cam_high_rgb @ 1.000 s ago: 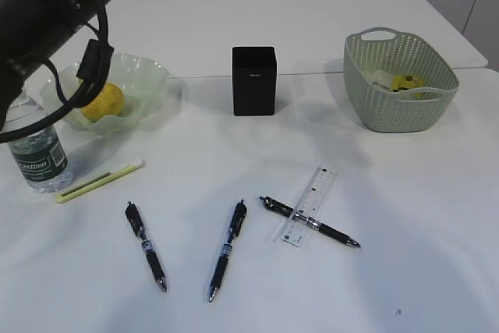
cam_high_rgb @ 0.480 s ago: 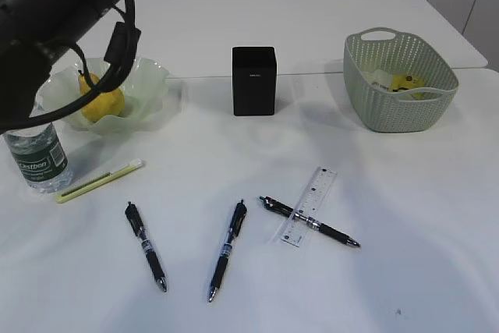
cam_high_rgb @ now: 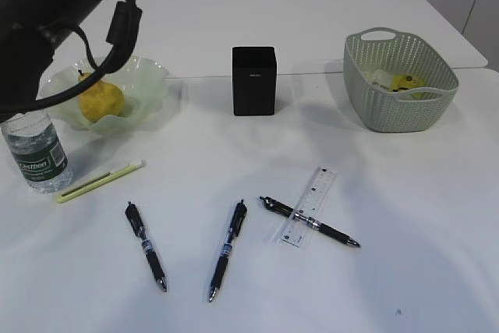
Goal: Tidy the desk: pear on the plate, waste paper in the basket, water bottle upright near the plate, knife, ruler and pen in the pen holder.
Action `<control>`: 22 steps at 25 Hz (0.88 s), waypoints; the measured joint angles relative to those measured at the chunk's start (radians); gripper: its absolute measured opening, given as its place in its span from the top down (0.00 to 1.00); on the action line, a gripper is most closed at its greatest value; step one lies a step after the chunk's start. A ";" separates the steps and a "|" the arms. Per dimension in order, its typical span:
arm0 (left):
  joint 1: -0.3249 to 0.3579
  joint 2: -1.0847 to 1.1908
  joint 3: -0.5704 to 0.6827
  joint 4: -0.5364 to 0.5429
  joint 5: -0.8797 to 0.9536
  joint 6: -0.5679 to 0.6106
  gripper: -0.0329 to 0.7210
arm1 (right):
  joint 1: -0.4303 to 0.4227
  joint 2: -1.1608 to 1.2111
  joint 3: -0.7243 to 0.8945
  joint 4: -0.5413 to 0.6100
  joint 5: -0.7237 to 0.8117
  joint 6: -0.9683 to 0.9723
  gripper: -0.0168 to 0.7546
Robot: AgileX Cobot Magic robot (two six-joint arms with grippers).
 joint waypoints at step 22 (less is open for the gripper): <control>0.000 0.035 -0.034 -0.004 -0.002 0.000 0.46 | 0.000 0.000 0.000 0.000 0.000 0.000 0.76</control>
